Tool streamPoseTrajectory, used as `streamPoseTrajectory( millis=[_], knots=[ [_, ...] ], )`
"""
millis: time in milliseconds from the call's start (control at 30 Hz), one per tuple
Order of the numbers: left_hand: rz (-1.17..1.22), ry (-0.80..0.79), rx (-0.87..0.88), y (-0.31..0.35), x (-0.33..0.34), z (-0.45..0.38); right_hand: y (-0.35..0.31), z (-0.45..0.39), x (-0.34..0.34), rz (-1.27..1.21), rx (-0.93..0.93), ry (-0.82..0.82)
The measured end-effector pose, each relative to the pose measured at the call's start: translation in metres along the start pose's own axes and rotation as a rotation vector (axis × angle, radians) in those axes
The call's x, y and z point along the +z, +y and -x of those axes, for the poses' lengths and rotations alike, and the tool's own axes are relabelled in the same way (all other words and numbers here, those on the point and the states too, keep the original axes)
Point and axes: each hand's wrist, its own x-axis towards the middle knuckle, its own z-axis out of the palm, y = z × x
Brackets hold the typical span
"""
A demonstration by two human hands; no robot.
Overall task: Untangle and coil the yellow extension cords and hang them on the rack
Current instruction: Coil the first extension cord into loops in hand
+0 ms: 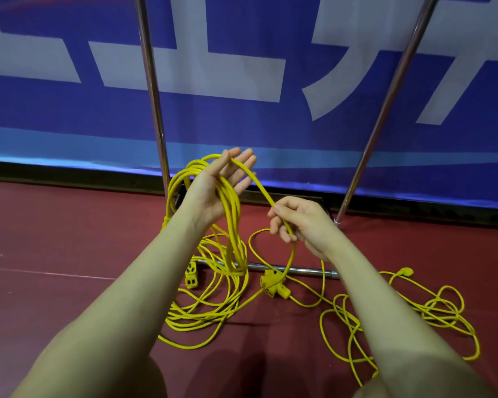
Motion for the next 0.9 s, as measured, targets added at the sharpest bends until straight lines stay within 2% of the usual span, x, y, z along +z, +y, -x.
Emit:
streamPoseTrajectory(
  millis=[167, 367, 533, 700, 900],
  knots=[
    [0.023, -0.036, -0.044, 0.001, 0.009, 0.008, -0.012, -0.002, 0.010, 0.043, -0.066, -0.118],
    [0.056, -0.055, 0.007, 0.007, 0.013, 0.010, 0.002, 0.001, -0.007, 0.052, 0.067, -0.104],
    [0.160, -0.120, 0.070, 0.012, 0.009, 0.008, 0.006, 0.000, -0.009, 0.056, -0.025, -0.077],
    [0.168, -0.196, 0.117, 0.014, 0.015, 0.012, 0.005, -0.004, -0.003, 0.035, -0.089, -0.054],
    [0.117, -0.037, 0.254, 0.013, 0.015, 0.006, 0.006, -0.004, 0.008, -0.185, -0.049, -0.184]
  ],
)
